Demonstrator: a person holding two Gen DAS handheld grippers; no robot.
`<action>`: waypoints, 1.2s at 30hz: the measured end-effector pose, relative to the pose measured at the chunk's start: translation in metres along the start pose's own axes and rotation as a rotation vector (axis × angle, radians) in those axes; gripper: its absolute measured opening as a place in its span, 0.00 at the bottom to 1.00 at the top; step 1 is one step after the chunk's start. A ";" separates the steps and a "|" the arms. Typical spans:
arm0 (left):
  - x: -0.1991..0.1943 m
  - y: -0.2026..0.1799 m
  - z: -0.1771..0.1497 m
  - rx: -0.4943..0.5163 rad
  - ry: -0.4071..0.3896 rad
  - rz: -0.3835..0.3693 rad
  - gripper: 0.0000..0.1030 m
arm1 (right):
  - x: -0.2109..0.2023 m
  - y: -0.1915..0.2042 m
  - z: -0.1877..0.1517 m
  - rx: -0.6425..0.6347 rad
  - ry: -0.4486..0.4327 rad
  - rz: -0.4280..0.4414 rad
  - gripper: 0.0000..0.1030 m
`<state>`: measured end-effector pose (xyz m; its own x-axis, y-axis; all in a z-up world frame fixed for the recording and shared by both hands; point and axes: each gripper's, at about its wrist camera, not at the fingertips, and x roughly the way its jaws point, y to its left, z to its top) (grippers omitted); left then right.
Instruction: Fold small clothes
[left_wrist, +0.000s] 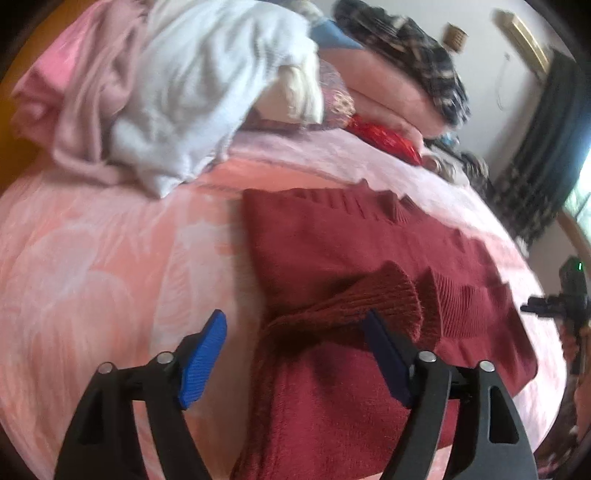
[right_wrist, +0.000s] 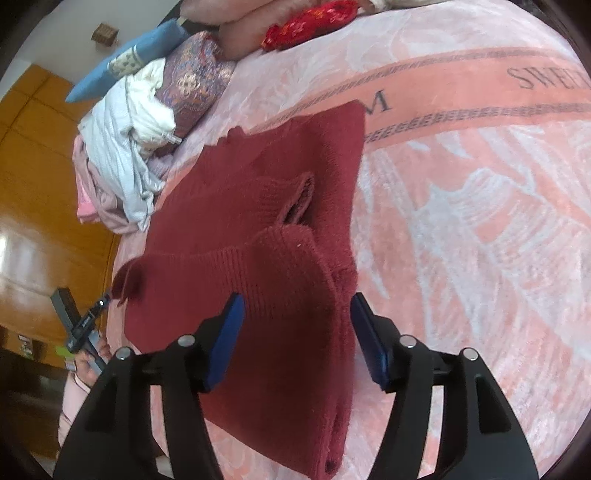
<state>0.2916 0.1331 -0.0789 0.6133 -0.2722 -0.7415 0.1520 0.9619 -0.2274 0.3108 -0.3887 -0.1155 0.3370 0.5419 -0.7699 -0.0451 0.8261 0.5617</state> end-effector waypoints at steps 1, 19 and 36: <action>0.004 -0.004 0.000 0.017 0.005 0.002 0.78 | 0.004 0.003 0.000 -0.013 0.008 -0.007 0.63; -0.009 -0.014 -0.015 0.154 0.033 -0.084 0.81 | 0.026 0.013 -0.001 -0.036 0.048 -0.042 0.66; 0.058 -0.022 0.006 0.106 0.055 0.012 0.31 | 0.040 0.023 -0.004 -0.122 0.083 -0.064 0.54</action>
<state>0.3285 0.0963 -0.1136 0.5725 -0.2591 -0.7779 0.2277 0.9617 -0.1527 0.3192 -0.3473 -0.1346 0.2643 0.4940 -0.8283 -0.1416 0.8694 0.4733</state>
